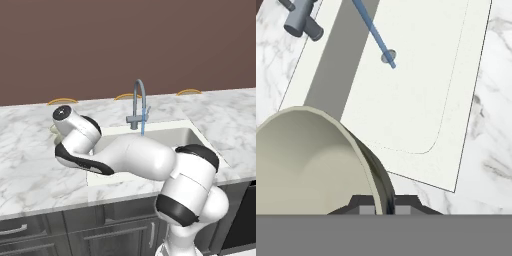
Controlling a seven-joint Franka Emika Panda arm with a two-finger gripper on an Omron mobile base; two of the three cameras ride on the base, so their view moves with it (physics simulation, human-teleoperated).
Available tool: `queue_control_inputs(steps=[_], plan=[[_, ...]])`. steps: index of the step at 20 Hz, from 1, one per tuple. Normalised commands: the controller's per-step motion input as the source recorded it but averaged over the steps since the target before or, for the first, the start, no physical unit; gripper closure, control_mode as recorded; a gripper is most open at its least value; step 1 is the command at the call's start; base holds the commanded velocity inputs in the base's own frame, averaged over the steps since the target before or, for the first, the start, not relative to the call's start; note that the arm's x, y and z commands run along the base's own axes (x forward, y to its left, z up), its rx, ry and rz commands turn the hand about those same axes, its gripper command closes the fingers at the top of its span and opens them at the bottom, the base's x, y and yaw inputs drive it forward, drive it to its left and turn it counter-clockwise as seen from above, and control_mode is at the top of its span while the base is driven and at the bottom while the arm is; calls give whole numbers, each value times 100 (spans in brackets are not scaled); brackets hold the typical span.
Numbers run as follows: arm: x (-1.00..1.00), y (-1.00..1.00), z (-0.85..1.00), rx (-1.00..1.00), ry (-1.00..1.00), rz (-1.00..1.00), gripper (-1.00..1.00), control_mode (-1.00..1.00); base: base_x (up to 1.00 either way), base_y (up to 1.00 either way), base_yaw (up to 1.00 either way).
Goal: Rinse each bowl for a few seconds and place them down in the sink or on the counter.
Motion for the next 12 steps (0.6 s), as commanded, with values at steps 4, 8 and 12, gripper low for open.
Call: queue_control_inputs(steps=[4,8,12], plan=[[0,15,-22,1,0,0,100,-100,0,0,0],[0,14,-24,1,1,0,100,-100,0,0,0],[0,18,-28,1,0,0,100,-100,0,0,0]])
